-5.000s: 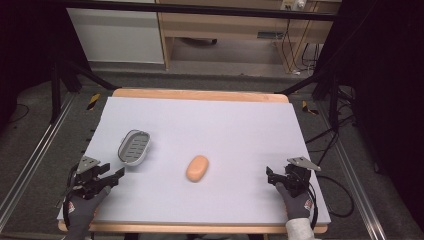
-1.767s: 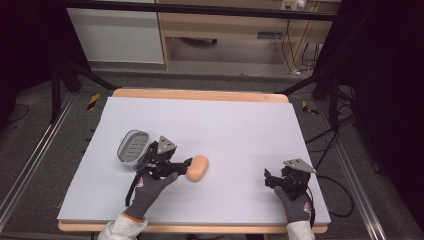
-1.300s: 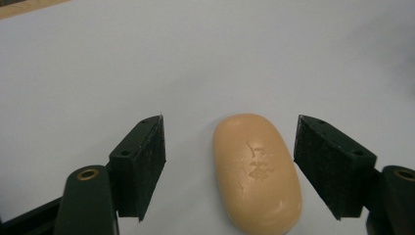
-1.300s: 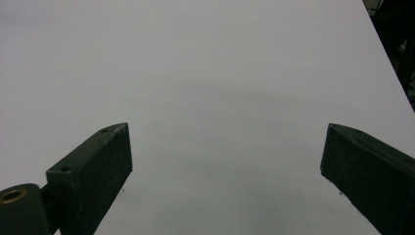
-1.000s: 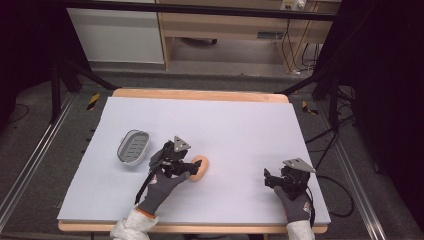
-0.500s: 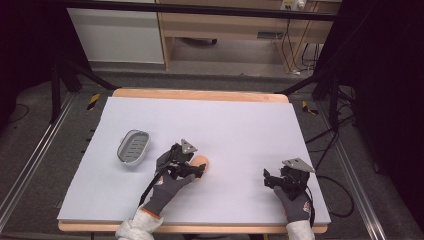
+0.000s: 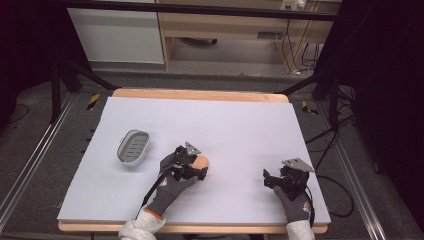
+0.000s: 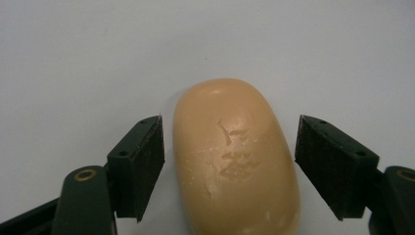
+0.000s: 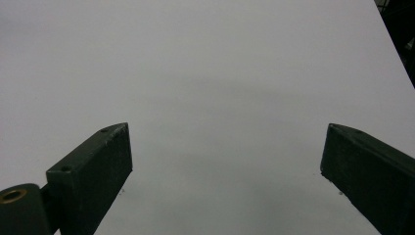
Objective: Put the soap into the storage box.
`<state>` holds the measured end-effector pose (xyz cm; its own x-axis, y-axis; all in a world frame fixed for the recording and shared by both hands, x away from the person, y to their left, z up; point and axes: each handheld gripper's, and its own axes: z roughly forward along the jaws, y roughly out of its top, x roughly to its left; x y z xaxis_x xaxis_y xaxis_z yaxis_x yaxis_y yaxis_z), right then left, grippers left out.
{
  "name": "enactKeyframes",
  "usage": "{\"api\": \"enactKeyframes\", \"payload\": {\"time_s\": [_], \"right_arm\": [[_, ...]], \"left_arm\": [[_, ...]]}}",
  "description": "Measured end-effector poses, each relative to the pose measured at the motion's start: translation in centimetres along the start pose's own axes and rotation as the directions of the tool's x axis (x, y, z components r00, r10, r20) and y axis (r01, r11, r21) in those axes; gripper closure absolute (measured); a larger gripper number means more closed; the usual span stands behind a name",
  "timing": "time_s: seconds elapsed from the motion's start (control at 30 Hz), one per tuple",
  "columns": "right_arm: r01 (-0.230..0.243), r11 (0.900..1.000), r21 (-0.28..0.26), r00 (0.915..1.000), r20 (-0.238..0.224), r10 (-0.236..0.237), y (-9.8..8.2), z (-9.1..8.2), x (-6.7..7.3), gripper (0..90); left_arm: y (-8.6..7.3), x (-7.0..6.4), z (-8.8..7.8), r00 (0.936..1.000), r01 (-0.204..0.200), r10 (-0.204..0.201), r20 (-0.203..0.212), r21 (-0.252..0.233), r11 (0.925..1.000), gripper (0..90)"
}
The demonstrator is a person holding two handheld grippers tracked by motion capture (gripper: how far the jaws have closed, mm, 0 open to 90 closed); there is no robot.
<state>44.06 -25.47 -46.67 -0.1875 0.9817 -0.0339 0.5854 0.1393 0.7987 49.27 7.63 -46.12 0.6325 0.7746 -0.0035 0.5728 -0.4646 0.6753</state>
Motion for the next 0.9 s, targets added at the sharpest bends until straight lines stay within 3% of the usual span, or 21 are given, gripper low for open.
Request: {"api": "enactKeyframes", "payload": {"time_s": [0.7,0.9], "right_arm": [[-0.001,1.0,0.008,1.0,-0.005,0.001,0.0,0.1,0.0,5.3],[-0.003,1.0,0.008,1.0,-0.006,0.003,0.0,0.1,0.1,5.3]], "left_arm": [[-0.2,-0.2,1.1,0.9997,0.025,-0.025,-0.004,0.047,0.9986,27.3],[-0.2,-0.3,1.3,0.9998,0.015,-0.014,-0.012,0.056,0.9983,28.0]]}}
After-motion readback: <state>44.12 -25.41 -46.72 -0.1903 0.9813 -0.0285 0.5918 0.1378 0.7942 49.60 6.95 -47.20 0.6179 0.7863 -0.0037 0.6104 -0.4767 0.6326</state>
